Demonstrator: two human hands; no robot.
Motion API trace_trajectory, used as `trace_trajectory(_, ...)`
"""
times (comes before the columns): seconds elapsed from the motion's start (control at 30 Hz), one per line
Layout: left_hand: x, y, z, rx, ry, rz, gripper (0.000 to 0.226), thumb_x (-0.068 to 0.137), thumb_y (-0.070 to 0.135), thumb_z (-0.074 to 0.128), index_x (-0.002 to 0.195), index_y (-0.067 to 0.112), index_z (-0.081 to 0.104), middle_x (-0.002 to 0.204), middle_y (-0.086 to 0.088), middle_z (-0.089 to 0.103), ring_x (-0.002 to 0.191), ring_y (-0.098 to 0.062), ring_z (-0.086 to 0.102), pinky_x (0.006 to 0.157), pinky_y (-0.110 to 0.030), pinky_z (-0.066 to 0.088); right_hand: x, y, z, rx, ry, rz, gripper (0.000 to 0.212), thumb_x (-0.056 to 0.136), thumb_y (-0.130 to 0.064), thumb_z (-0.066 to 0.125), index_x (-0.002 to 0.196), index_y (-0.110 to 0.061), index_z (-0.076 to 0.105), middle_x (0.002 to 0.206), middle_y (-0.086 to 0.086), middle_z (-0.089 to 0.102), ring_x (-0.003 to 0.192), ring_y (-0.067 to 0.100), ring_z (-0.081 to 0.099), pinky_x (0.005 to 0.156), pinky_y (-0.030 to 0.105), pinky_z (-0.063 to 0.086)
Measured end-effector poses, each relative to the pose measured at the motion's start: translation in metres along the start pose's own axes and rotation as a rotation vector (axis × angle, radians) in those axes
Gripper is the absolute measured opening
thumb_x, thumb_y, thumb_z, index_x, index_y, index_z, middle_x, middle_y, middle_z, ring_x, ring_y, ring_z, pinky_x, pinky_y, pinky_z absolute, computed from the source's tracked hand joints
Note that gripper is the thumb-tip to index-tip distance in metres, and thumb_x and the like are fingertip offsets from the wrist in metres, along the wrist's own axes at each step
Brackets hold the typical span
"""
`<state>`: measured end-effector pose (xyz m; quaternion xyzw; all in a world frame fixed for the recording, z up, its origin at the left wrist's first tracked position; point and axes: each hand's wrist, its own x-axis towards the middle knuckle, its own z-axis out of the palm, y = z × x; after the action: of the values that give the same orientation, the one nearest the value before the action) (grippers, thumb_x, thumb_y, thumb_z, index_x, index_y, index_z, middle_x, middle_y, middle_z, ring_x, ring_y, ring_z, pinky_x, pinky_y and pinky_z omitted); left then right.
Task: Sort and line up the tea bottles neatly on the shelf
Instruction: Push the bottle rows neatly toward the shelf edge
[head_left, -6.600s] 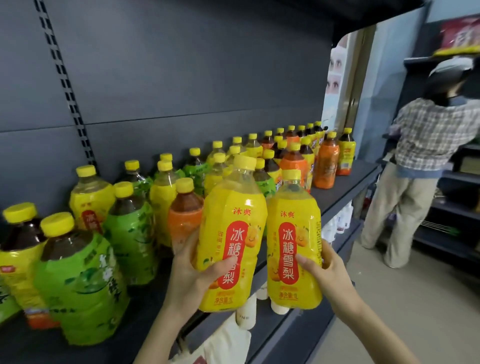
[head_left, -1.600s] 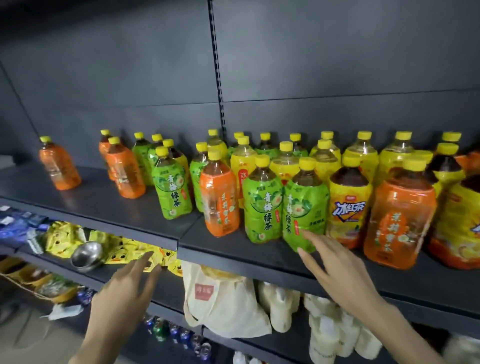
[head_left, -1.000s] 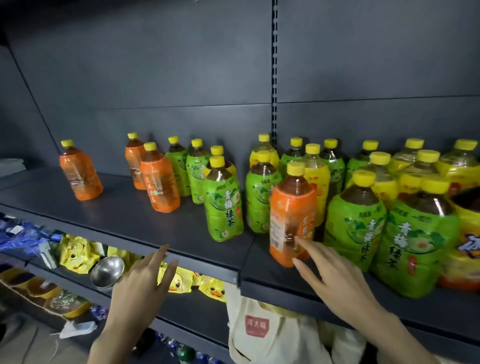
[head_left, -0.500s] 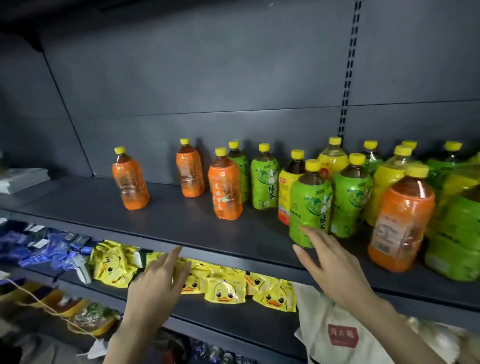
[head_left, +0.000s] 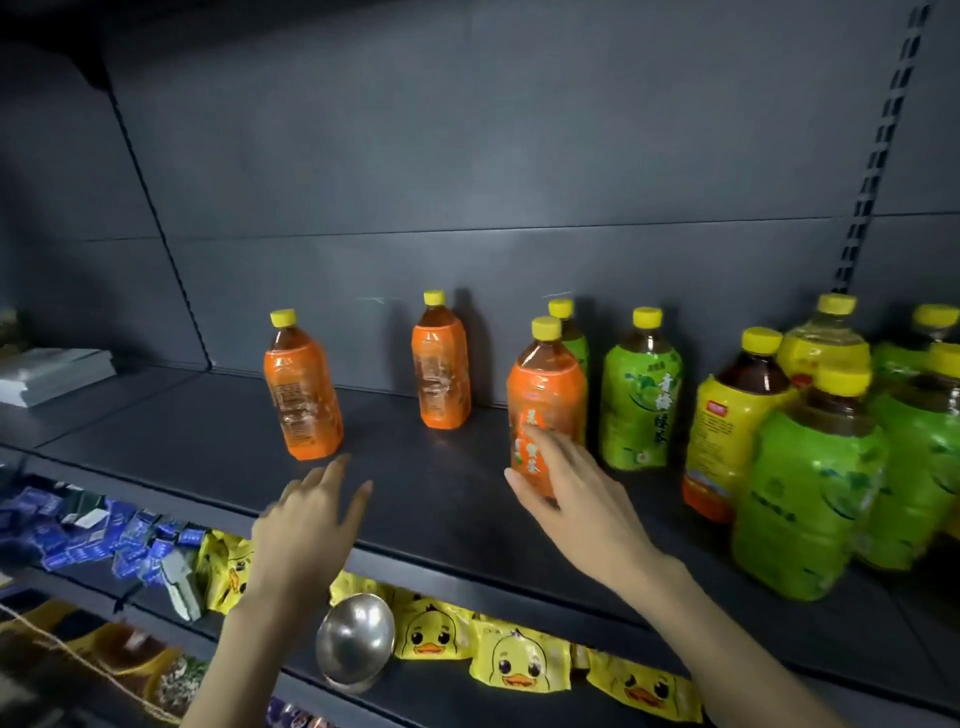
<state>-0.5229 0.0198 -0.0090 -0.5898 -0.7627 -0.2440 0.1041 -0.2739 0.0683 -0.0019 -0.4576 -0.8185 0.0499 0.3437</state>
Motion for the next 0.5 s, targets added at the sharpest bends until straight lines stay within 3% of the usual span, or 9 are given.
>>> trace_trajectory(0.2, 0.066, -0.041, 0.018, 0.003, 0.059, -0.109, 0.043, 0.092, 0.042, 0.050, 0.125, 0.014, 0.052, 0.114, -0.009, 0.059, 0.106, -0.036, 0.053, 0.073, -0.045, 0.043, 0.069, -0.011, 0.052, 0.077, -0.020, -0.058, 0.061, 0.096, -0.047, 0.042, 0.149, -0.024, 0.021, 0.149, -0.007, 0.033, 0.134, 0.010, 0.033, 0.102, 0.018, 0.028)
trace_trajectory(0.33, 0.104, -0.068, 0.032, -0.078, 0.110, -0.174, 0.064, 0.087, 0.042, 0.060, 0.137, 0.008, 0.040, 0.135, -0.015, 0.045, 0.119, -0.040, 0.043, 0.081, -0.055, 0.043, 0.118, -0.011, 0.084, 0.150, -0.013, 0.001, 0.066, 0.095, -0.046, 0.045, 0.150, -0.024, 0.016, 0.152, -0.002, 0.025, 0.136, 0.019, 0.033, 0.105, 0.036, 0.038)
trace_trajectory(0.5, 0.148, -0.092, 0.048, -0.289, 0.115, -0.167, 0.097, 0.078, 0.041, 0.071, 0.149, 0.010, 0.013, 0.148, -0.019, 0.027, 0.130, -0.042, 0.031, 0.088, -0.059, 0.039, 0.179, -0.003, 0.121, 0.228, 0.011, 0.122, 0.079, 0.091, -0.043, 0.055, 0.151, -0.023, 0.007, 0.153, 0.006, 0.015, 0.137, 0.028, 0.031, 0.104, 0.049, 0.039)
